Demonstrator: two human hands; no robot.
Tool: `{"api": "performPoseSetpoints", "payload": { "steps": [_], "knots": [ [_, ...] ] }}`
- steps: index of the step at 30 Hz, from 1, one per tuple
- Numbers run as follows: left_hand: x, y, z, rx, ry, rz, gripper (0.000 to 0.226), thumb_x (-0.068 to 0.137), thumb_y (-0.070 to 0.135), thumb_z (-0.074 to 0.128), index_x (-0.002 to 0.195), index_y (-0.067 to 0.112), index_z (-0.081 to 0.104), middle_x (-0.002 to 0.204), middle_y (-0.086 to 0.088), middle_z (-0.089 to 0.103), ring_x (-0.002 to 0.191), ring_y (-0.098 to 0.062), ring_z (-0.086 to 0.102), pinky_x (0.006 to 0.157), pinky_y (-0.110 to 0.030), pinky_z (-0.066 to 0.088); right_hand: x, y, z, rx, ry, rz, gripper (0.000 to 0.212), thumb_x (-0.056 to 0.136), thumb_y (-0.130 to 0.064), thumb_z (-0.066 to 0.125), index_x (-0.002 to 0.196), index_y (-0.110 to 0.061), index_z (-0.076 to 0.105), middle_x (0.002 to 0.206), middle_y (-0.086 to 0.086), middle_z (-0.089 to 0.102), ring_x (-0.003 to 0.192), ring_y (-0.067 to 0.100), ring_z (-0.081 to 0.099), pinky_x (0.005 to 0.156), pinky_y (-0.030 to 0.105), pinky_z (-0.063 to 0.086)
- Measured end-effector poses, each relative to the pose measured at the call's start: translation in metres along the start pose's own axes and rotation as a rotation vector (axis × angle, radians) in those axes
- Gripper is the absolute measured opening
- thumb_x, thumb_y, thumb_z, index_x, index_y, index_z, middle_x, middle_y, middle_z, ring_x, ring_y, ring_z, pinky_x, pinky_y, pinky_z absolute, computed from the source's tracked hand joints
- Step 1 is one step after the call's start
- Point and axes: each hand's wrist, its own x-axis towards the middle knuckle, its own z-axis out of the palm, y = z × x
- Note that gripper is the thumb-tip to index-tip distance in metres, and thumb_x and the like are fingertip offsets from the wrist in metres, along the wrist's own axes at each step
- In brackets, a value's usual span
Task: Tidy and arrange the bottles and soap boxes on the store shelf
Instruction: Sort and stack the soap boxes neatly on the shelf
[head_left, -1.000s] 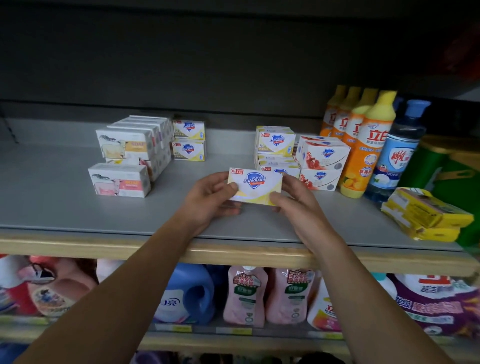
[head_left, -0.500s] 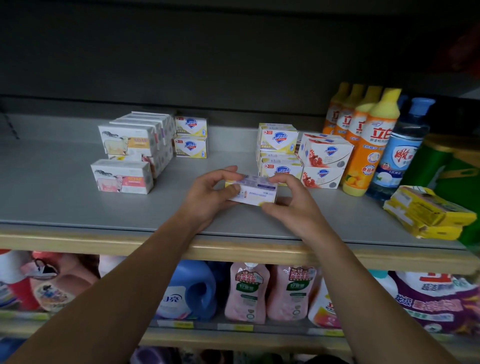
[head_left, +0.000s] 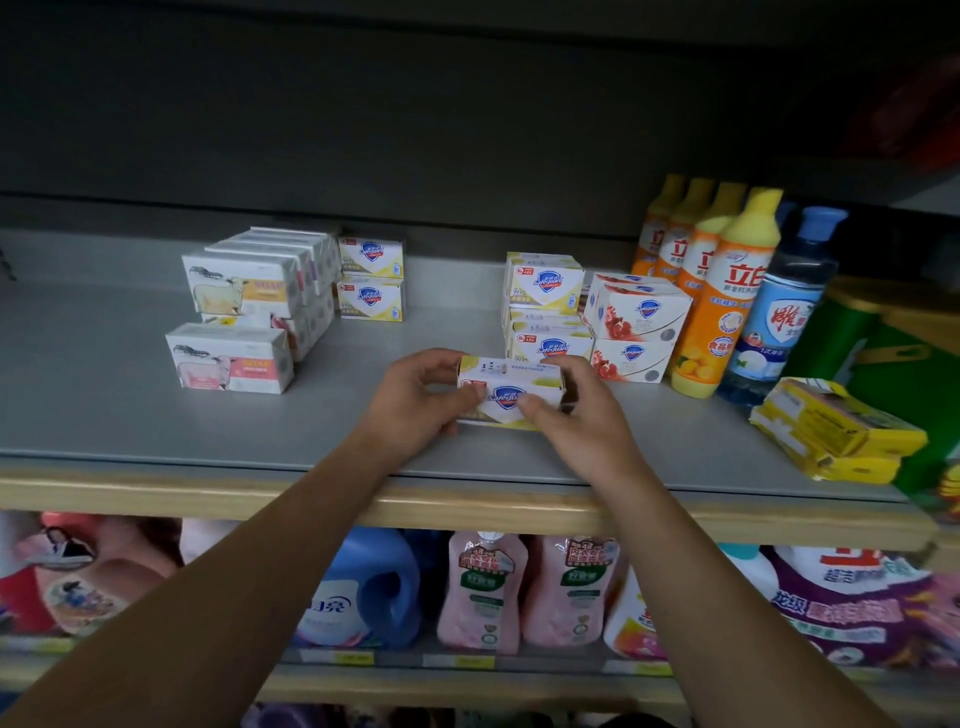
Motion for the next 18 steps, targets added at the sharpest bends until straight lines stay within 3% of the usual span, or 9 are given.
{"api": "performPoseSetpoints", "payload": {
  "steps": [2,4,8,11,14,18],
  "knots": [
    [0.004,-0.005,0.002,0.218,0.002,0.064,0.020,0.083,0.021,0.075,0.102,0.015,0.070,0.095,-0.004,0.073,0.072,-0.008,0.068,0.069,-0.031,0.057,0.001,0.002,-0.001,0.011,0.018,0.049,0.044,0.084,-0.023,0.074,0.122,-0.031,0.053,0.104,-0.024,0.058,0.087,-0.016,0.056,0.067,0.000,0.042],
    [0.007,-0.009,0.004,0.296,-0.059,0.058,0.026,0.085,0.024,0.073,0.107,0.011,0.069,0.097,-0.006,0.074,0.087,-0.017,0.071,0.085,-0.040,0.056,0.002,0.002,-0.001,-0.023,0.029,0.075,0.050,0.084,-0.022,0.074,0.129,-0.027,0.053,0.108,-0.018,0.058,0.094,-0.007,0.058,0.073,0.007,0.045],
    [0.015,-0.009,-0.004,0.421,-0.146,0.092,0.028,0.085,0.034,0.072,0.106,0.015,0.067,0.095,0.001,0.075,0.087,-0.011,0.071,0.083,-0.038,0.055,0.005,0.001,0.001,-0.113,0.049,0.076,0.054,0.083,-0.021,0.074,0.132,-0.026,0.053,0.126,-0.006,0.055,0.113,0.011,0.055,0.094,0.024,0.047],
    [0.027,-0.006,-0.017,0.507,-0.253,0.106,0.033,0.083,0.045,0.070,0.096,0.015,0.067,0.083,-0.001,0.074,0.081,-0.014,0.069,0.081,-0.041,0.054,0.004,-0.003,0.005,-0.366,0.082,-0.094,0.051,0.082,-0.020,0.072,0.130,-0.023,0.055,0.129,-0.003,0.050,0.119,0.014,0.045,0.096,0.018,0.034],
    [0.043,-0.008,-0.032,0.542,-0.291,0.099,0.023,0.081,0.049,0.071,0.091,0.028,0.069,0.085,0.010,0.074,0.083,-0.003,0.068,0.087,-0.036,0.054,0.005,-0.010,0.007,-0.647,0.098,-0.338,0.048,0.082,-0.024,0.068,0.128,-0.017,0.060,0.125,0.001,0.055,0.115,0.020,0.045,0.097,0.023,0.027],
    [0.067,-0.017,-0.052,0.595,-0.239,0.086,0.025,0.082,0.050,0.068,0.099,0.032,0.071,0.098,0.011,0.073,0.098,-0.009,0.067,0.093,-0.032,0.051,0.015,-0.021,0.010,-0.911,-0.062,-0.347,0.049,0.090,-0.037,0.057,0.137,-0.024,0.052,0.130,-0.001,0.057,0.116,0.023,0.049,0.101,0.033,0.030]
  ]
}}
